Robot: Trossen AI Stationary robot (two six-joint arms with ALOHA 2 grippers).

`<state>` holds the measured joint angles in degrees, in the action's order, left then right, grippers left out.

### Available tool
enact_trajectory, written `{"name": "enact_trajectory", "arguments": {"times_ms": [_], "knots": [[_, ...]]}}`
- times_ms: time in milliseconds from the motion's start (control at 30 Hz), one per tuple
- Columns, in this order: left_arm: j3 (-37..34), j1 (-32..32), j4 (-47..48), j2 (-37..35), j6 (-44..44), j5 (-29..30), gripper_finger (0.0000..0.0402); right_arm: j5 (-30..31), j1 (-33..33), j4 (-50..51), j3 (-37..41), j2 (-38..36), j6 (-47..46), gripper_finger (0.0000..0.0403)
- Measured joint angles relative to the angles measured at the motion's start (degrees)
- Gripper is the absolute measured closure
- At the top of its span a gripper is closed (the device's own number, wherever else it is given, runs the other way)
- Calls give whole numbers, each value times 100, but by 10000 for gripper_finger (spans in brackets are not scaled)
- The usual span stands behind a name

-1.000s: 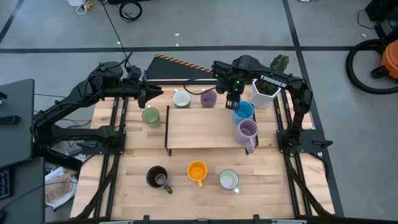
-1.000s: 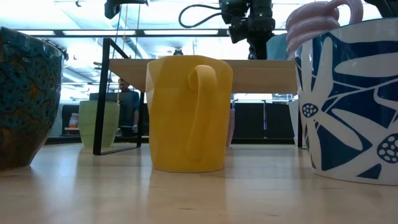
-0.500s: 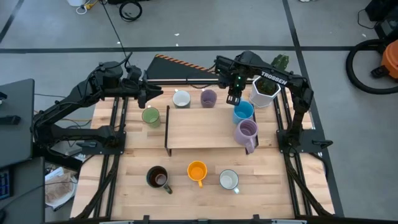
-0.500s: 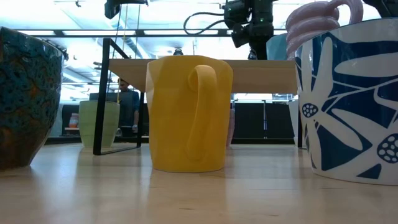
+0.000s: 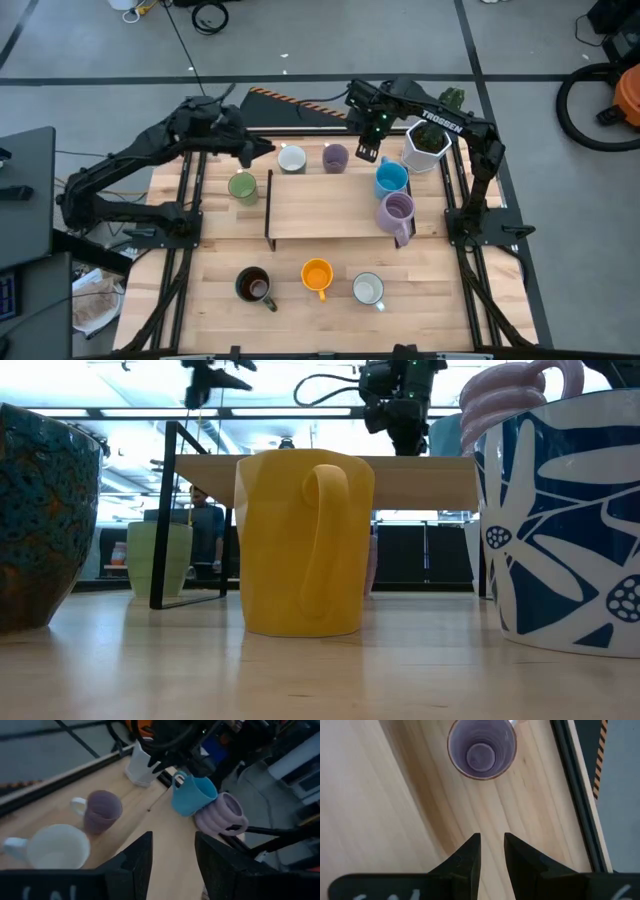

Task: Place coffee mugs
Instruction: Put the violet mug on the shelf

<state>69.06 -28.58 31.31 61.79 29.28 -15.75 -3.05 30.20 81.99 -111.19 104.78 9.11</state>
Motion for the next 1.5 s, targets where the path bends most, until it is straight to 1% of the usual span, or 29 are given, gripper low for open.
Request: {"name": "enact_trajectory", "arguments": {"times_ms": [100,167,333,467,567,667,800,867,967,1033,1500], "knots": [[9,-109,-85,328,79,-297,249,27,0,68,-249,1,19,312],[214,-190,27,602,68,-382,249,44,0,203,-528,1,112,312],[1145,-374,593,1359,-523,-395,249,232,0,186,-1351,-1,197,312],[1917,-488,1181,1907,-977,-459,249,348,2,163,-1853,-5,128,312],[2345,-551,1606,2122,-1191,-462,249,345,0,188,-2130,-5,119,311],[2638,-577,1782,2214,-1399,-440,249,347,2,191,-2309,-5,117,311],[2780,-558,1776,2222,-1590,-391,249,343,0,147,-2355,-5,-26,310],[2780,-513,1824,2222,-1492,-387,249,307,-4,191,-2355,-5,-179,310],[2778,-443,1839,2224,-1462,-378,249,-49,-4,192,-2355,-5,-216,310],[2778,-394,1839,2222,-1460,-378,249,-155,-8,141,-2355,-5,-209,310],[2778,-410,1844,2222,-1460,-378,249,-105,-22,87,-2354,-5,-143,310]]}}
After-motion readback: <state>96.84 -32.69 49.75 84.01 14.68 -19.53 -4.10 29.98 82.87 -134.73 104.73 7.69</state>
